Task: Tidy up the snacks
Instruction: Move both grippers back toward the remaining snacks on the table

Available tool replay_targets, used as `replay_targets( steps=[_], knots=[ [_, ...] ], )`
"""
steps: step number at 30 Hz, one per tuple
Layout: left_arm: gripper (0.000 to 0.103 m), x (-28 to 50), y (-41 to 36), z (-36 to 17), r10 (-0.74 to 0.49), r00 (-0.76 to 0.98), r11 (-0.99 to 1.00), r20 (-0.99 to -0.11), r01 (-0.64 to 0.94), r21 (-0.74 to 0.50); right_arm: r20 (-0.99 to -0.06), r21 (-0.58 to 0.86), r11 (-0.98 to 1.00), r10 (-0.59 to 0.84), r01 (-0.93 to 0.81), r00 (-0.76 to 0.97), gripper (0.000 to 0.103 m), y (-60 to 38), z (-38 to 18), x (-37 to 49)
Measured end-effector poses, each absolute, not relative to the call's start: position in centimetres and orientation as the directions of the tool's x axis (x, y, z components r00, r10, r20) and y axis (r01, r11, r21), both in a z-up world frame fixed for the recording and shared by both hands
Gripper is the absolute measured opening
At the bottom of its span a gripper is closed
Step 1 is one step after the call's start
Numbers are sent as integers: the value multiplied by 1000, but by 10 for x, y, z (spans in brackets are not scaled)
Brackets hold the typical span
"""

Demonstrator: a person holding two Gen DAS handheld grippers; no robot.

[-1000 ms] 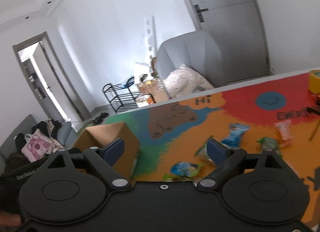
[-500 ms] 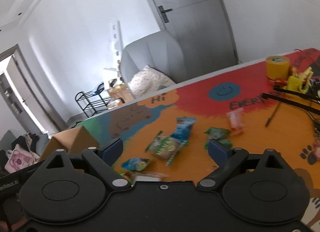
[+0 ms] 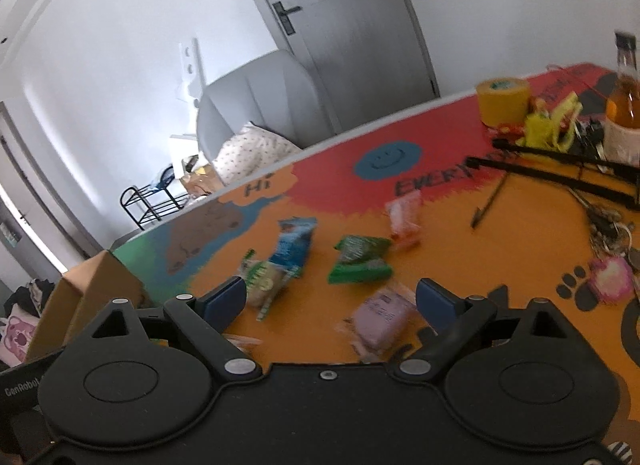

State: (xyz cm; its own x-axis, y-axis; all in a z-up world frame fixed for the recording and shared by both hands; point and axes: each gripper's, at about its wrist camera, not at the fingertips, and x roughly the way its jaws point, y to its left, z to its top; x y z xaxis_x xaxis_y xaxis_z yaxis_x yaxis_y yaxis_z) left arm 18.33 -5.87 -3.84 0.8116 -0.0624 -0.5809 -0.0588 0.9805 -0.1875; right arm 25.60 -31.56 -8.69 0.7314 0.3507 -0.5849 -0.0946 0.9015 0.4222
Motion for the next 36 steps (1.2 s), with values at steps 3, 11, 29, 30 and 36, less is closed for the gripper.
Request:
replay_targets(
  steps=[3, 11, 29, 30, 36],
  knots=[
    [98, 187, -69, -46, -66, 799, 983, -597, -50, -176, -600, 410, 909, 329, -73, 729, 93, -318, -98, 259],
    [93, 202, -81, -72, -80, 754, 984, -652, -47, -174, -638, 375, 927, 281, -30, 717, 93, -318, -126, 279],
    [74, 219, -92, -100, -114, 685, 976, -719, -57, -208, -650, 244, 970, 181, -23, 738, 83, -315, -135, 273],
    [74, 219, -93, -100, -109, 688, 977, -718, -58, -203, -651, 244, 970, 179, -20, 738, 81, -317, -135, 271],
    [74, 216, -106, -104, -64, 704, 988, -707, -53, -142, -660, 223, 975, 151, 1, 736, 74, -327, -134, 259]
  ],
)
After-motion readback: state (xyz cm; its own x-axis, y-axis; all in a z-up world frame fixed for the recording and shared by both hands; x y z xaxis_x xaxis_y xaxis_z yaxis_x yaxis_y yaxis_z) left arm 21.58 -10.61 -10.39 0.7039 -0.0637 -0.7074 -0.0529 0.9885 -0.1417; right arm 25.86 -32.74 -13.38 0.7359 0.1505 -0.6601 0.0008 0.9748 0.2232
